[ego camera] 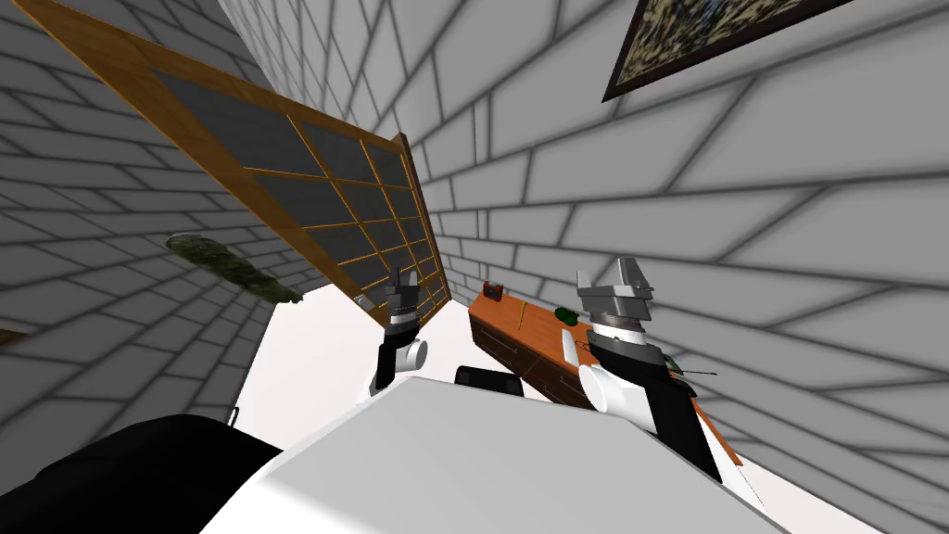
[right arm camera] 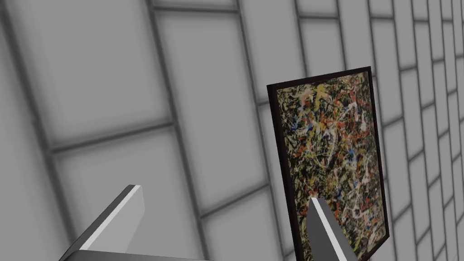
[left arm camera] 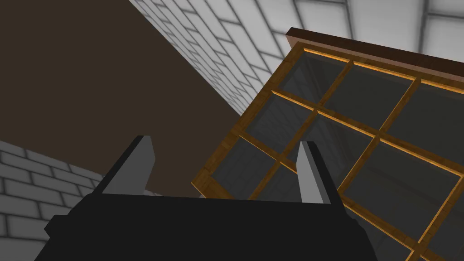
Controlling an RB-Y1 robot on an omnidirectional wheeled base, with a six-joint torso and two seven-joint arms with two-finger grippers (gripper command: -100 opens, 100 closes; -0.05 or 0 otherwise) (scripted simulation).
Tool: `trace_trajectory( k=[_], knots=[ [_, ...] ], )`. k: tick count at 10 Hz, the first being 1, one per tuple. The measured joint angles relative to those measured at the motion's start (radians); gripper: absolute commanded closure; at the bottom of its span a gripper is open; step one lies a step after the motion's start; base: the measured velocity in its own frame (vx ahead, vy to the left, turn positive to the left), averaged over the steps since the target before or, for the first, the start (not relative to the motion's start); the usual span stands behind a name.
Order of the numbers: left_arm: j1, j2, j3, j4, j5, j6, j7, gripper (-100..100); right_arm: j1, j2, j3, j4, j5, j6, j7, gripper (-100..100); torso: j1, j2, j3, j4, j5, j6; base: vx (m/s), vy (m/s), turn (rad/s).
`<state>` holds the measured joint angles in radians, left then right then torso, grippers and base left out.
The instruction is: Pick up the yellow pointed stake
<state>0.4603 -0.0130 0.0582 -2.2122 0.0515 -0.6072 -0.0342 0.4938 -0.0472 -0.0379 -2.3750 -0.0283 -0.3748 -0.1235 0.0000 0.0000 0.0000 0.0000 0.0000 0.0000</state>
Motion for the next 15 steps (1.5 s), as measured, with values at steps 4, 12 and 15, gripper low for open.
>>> trace_trajectory(
  k=[4,12,15],
  knots=[
    [0.000,0.000,0.000,0.000,0.000,0.000,0.000,0,0.017,-0.061,0.039,0.054,-0.005,0.022,0.091,-100,0.004,0.006,0.004,0.001,0.001,0.000,-0.094,0.053,0.254],
    [0.000,0.000,0.000,0.000,0.000,0.000,0.000,0,0.038,-0.163,0.103,0.217,0.001,0.047,0.292,-100,0.001,0.004,0.002,0.001,0.000,0.000,-0.059,0.033,0.176],
    [0.000,0.000,0.000,0.000,0.000,0.000,0.000,0,0.052,-0.195,0.127,0.265,0.010,0.055,0.369,-100,0.000,0.004,0.002,0.001,0.000,0.001,-0.049,0.023,0.235]
  ],
)
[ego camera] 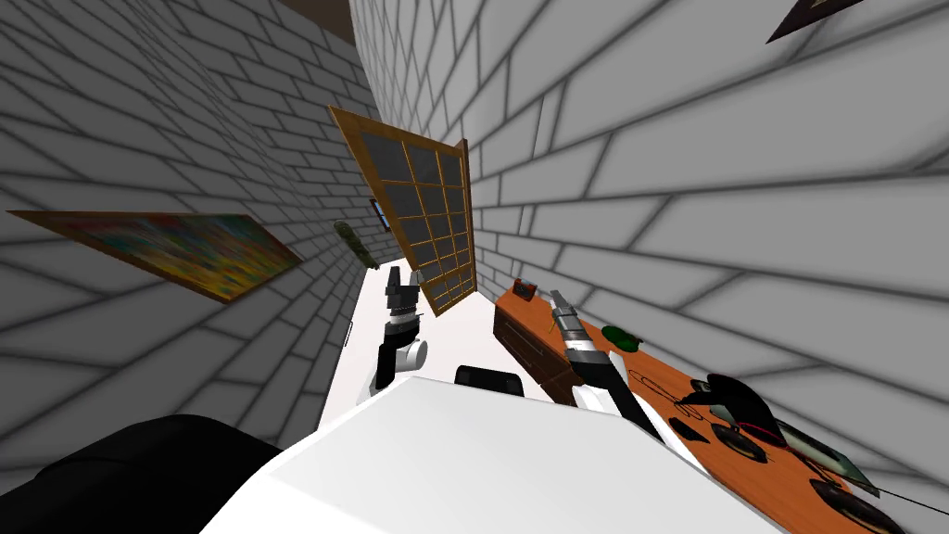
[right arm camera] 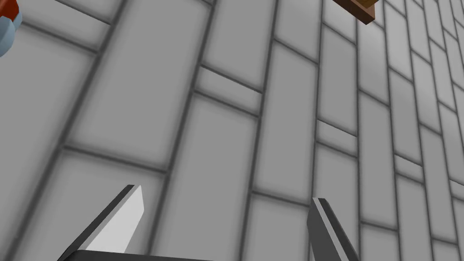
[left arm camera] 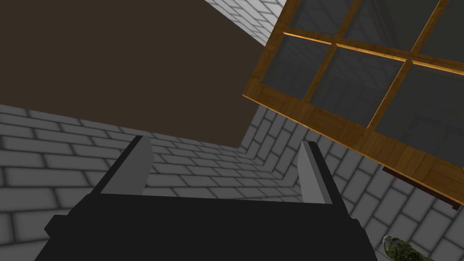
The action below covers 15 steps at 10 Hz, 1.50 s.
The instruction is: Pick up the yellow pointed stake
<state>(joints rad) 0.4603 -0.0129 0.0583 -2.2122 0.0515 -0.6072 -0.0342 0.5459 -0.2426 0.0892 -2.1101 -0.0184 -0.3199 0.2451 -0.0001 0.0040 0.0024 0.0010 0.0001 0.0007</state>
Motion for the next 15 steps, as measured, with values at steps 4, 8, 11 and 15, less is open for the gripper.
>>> trace_trajectory(
  k=[4,8,11,15],
  knots=[
    [0.000,0.000,0.000,0.000,0.000,0.000,0.000,0,0.011,-0.053,0.035,0.080,0.019,0.011,0.108,-100,0.000,0.000,0.000,0.000,0.000,0.000,-0.045,0.021,0.200],
    [0.000,0.000,0.000,0.000,0.000,0.000,0.000,0,0.016,-0.104,0.064,0.161,0.041,0.016,0.203,-100,-0.001,-0.002,-0.001,0.000,0.000,-0.001,-0.023,0.009,0.140],
    [0.000,0.000,0.000,0.000,0.000,0.000,0.000,0,0.031,-0.142,0.090,0.247,0.065,-0.005,0.290,-100,-0.002,-0.001,-0.001,0.000,0.000,0.000,-0.031,0.010,0.211],
    [0.000,0.000,0.000,0.000,0.000,0.000,0.000,0,0.022,-0.202,0.128,0.351,0.106,0.012,0.406,-100,-0.002,-0.002,-0.001,0.000,0.000,0.000,-0.018,0.001,0.142]
  ],
)
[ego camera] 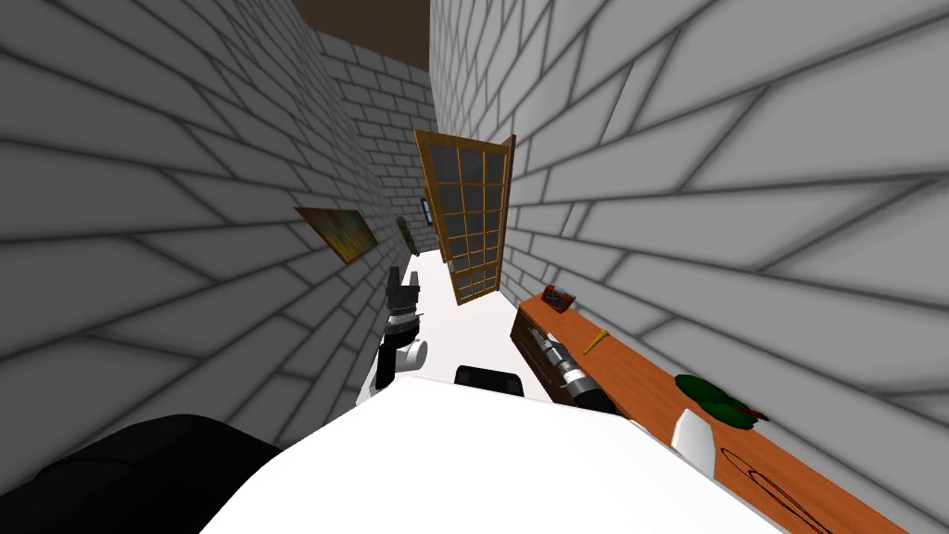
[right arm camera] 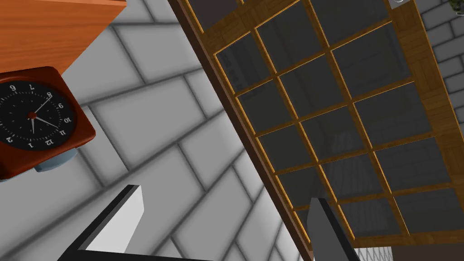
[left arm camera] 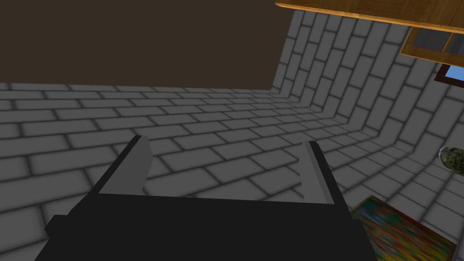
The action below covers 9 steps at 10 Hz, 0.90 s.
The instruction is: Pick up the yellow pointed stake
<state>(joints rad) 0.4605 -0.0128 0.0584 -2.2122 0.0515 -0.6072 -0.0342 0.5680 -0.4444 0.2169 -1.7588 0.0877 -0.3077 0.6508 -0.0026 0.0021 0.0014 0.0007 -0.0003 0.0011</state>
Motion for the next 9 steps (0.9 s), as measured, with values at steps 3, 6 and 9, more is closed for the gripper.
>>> trace_trajectory(
  k=[3,6,9],
  knots=[
    [0.000,0.000,0.000,0.000,0.000,0.000,0.000,0,-0.004,-0.028,0.019,0.078,0.025,-0.014,0.074,-100,0.000,-0.001,0.000,0.000,0.000,0.000,-0.011,-0.004,0.232],
    [0.000,0.000,0.000,0.000,0.000,0.000,0.000,0,-0.004,-0.093,0.044,0.169,0.063,-0.018,0.156,-100,-0.001,-0.001,0.000,0.000,0.000,0.000,-0.008,-0.016,0.175],
    [0.000,0.000,0.000,0.000,0.000,0.000,0.000,0,-0.008,-0.133,0.069,0.245,0.104,-0.017,0.245,-100,-0.002,-0.001,-0.001,0.000,0.000,0.000,-0.003,-0.025,0.196]
  ],
)
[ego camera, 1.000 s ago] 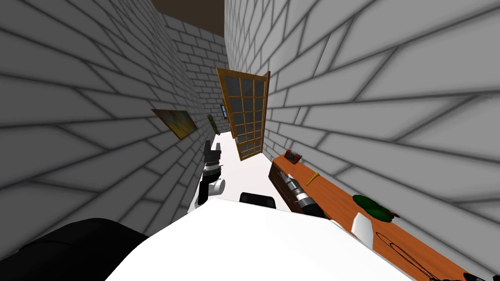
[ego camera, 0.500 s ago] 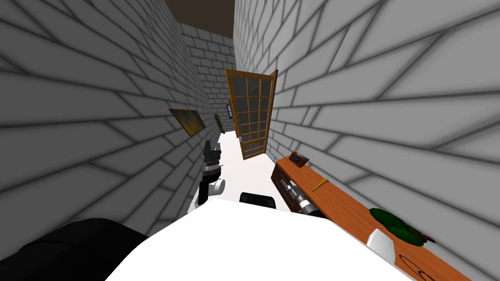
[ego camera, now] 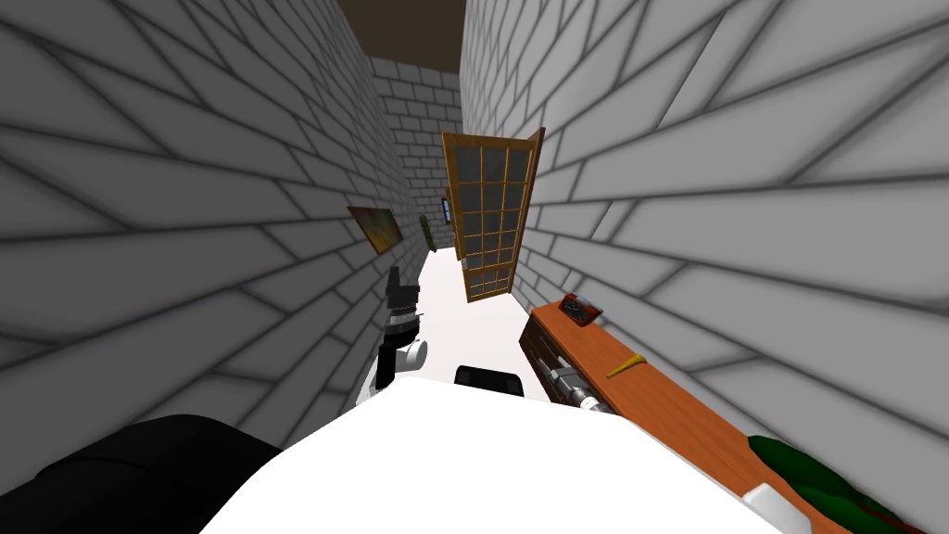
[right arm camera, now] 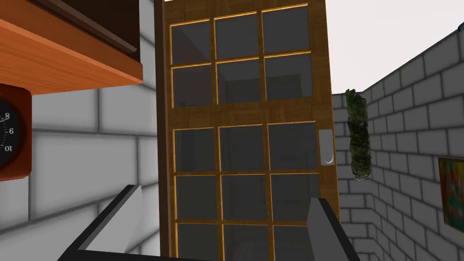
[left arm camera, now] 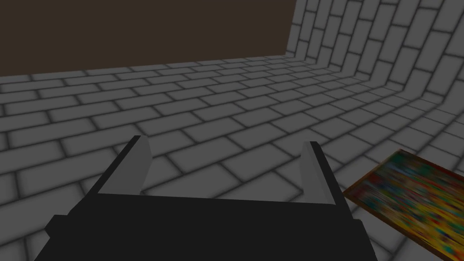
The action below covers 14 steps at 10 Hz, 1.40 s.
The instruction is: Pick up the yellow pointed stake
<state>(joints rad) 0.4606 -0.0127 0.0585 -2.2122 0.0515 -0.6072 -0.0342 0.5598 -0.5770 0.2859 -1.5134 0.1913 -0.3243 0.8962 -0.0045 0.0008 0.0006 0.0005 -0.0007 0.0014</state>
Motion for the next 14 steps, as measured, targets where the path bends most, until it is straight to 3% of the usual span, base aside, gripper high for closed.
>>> trace_trajectory(
  k=[1,7,11,14],
  knots=[
    [0.000,0.000,0.000,0.000,0.000,0.000,0.000,0,-0.012,-0.022,0.011,0.042,0.019,-0.003,0.028,-100,0.000,0.000,0.000,0.000,0.000,-0.001,0.000,-0.028,0.157],
    [0.000,0.000,0.000,0.000,0.000,0.000,0.000,0,-0.011,-0.098,0.048,0.143,0.095,0.007,0.180,-100,-0.002,-0.001,-0.001,0.000,0.000,0.000,0.004,-0.032,0.114],
    [0.000,0.000,0.000,0.000,0.000,0.000,0.000,0,-0.032,-0.136,0.067,0.241,0.130,-0.006,0.243,-100,0.000,-0.001,0.000,0.000,0.000,0.001,0.002,-0.035,0.129],
    [0.000,0.000,0.000,0.000,0.000,0.000,0.000,0,-0.049,-0.165,0.086,0.333,0.186,-0.023,0.321,-100,-0.003,-0.001,-0.001,0.000,0.000,0.000,0.009,-0.061,0.131]
  ],
)
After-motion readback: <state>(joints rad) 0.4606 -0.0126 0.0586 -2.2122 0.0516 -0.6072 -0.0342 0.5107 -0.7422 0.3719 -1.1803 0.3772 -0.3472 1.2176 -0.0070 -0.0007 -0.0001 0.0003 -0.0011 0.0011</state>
